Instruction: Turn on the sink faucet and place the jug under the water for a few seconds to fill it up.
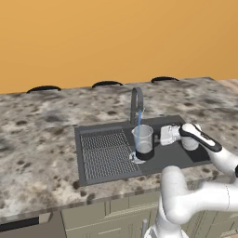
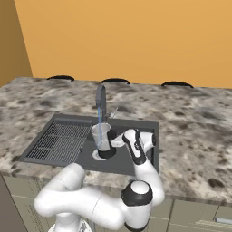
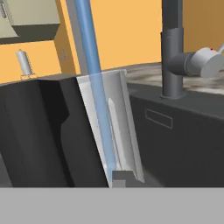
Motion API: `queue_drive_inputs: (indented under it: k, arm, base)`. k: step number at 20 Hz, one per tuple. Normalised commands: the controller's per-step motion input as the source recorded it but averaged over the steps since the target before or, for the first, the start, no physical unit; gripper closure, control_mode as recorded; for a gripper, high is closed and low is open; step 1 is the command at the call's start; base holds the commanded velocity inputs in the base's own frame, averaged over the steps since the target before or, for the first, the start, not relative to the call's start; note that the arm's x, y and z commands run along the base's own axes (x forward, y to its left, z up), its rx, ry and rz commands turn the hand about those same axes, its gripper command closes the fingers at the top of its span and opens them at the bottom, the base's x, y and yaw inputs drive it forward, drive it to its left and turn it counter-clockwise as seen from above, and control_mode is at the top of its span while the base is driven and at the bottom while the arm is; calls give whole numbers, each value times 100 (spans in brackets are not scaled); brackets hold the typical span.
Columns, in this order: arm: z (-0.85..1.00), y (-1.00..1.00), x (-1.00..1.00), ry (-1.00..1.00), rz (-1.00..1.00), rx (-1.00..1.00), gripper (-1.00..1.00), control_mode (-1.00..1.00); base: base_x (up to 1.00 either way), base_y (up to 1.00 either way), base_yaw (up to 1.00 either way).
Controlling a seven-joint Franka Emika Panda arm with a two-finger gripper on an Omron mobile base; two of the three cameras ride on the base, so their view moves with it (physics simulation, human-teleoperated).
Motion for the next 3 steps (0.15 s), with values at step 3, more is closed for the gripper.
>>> queue_drive_inputs:
  k: [3]
  arm:
    - [0, 2, -2, 0, 3, 0, 100, -100]
  base:
    - [0, 0, 0]
